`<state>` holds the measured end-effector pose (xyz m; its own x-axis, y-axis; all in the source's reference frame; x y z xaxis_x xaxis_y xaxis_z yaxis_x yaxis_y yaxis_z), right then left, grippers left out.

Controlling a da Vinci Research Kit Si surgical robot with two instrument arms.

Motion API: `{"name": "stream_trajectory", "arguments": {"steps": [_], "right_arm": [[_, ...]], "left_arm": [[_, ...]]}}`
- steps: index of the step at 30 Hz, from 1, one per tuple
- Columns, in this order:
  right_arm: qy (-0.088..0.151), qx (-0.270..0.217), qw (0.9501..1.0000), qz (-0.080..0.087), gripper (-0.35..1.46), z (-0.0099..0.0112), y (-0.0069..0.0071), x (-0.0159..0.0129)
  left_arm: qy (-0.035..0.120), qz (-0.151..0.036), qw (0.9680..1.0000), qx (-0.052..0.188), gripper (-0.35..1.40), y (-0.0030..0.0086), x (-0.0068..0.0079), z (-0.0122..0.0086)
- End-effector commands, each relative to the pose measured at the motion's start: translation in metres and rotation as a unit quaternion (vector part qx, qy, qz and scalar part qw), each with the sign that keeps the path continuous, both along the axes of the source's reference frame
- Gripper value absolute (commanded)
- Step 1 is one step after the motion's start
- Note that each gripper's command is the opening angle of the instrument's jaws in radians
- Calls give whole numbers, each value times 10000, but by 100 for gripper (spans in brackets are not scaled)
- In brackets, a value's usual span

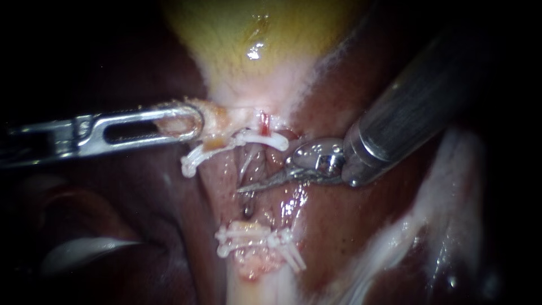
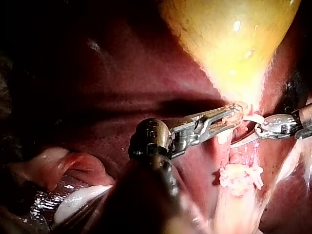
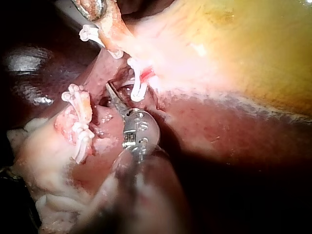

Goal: Go back from the cut right tube

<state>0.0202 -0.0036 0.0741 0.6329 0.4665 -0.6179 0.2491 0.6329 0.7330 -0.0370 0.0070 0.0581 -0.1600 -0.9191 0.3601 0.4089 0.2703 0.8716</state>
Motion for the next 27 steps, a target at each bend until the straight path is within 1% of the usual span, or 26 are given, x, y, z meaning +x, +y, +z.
{"name": "stream_trajectory", "arguments": {"steps": [1,5,9,10,11,12,13,14,16,19,21,24,27], "right_arm": [[5,-6,10000,2,-35,0,0,0],[10,-6,10000,-5,-35,-1,-1,-1],[99,21,9999,41,-35,-3,-3,-4],[129,24,9999,74,-16,-3,-4,-5],[161,28,9998,106,12,-4,-4,-6],[167,-11,9997,189,44,-5,-5,-8],[166,-45,9995,254,64,-6,-6,-9],[185,-55,9993,309,81,-7,-6,-11],[210,-20,9991,357,106,-9,-6,-15],[209,-29,9991,360,123,-12,-10,-16],[212,-43,9990,388,126,-15,-13,-15],[134,-170,9981,571,136,-19,-15,-14],[112,-189,9979,609,138,-21,-14,-15]], "left_arm": [[0,1,10000,0,-35,0,0,1],[-1,2,10000,-1,-35,0,0,1],[-1,3,10000,-1,-35,0,0,1],[-1,3,10000,-1,-35,0,0,1],[-2,3,10000,-1,-35,0,1,1],[-2,4,10000,-1,-35,0,1,1],[-2,4,10000,-1,-35,0,1,1],[-2,5,10000,-1,-35,0,1,1],[-3,5,10000,-1,-35,0,1,1],[-3,5,10000,-1,-35,0,1,1],[-3,6,10000,-1,-35,0,1,1],[-3,6,10000,-1,-35,0,1,1],[-3,6,10000,-1,-35,0,1,2]]}}
